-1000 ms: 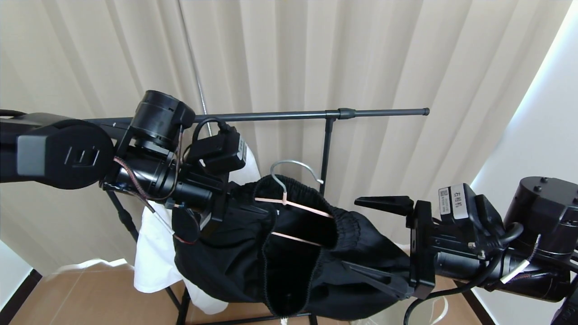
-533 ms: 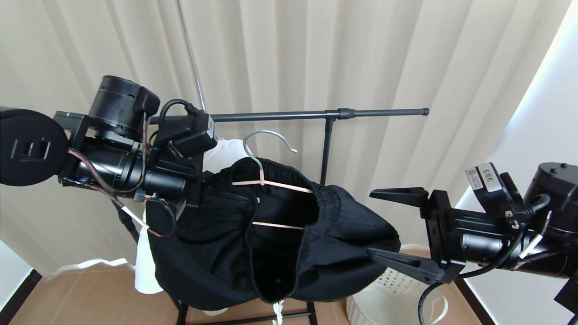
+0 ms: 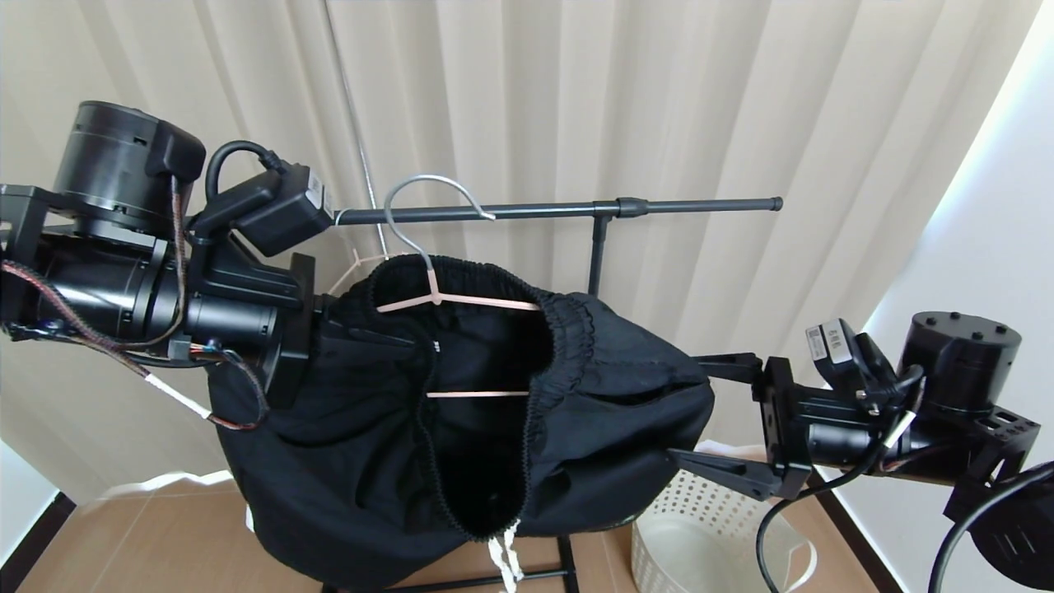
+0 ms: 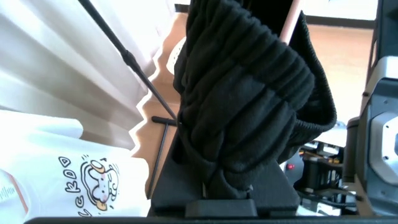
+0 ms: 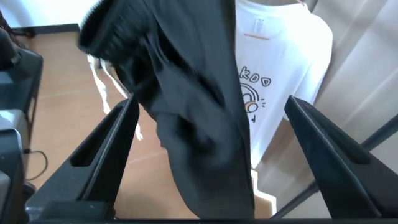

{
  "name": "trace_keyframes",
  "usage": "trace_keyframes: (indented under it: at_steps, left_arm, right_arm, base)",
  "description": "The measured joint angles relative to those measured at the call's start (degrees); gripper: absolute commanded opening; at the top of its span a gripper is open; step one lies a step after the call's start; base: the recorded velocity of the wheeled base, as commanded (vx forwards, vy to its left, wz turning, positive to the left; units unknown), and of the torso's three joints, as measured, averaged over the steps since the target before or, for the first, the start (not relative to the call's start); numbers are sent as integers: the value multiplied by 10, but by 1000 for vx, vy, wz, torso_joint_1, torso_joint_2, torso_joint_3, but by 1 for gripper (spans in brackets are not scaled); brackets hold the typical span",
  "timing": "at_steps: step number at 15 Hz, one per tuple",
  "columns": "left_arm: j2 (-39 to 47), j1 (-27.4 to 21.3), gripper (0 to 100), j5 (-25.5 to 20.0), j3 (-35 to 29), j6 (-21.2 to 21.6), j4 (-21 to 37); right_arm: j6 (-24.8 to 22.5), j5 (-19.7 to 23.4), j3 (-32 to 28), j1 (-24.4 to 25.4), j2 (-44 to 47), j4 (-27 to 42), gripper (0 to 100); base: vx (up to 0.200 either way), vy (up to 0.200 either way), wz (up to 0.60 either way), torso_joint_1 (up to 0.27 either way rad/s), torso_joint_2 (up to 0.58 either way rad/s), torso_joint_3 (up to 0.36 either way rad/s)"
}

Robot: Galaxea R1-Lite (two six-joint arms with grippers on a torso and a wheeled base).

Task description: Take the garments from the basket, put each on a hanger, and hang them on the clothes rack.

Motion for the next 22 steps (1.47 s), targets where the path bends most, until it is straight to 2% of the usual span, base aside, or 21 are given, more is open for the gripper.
trace_keyframes:
  at_steps: [4, 10, 22]
  left_arm:
    - [-24, 7, 0, 0, 5, -34, -1]
    - [-28, 6, 0, -1, 11, -36, -2]
    - [-31, 7, 0, -1, 12, -41, -5]
  right_arm:
    - [-3, -3, -9, -2, 47, -3, 100]
    - [-18, -7, -17, -1, 88, -4, 100]
    - [-20, -11, -23, -1, 123, -20, 100]
  base:
    - [0, 0, 0, 0, 0, 0]
    - [0, 0, 0, 0, 0, 0]
    - [0, 0, 0, 0, 0, 0]
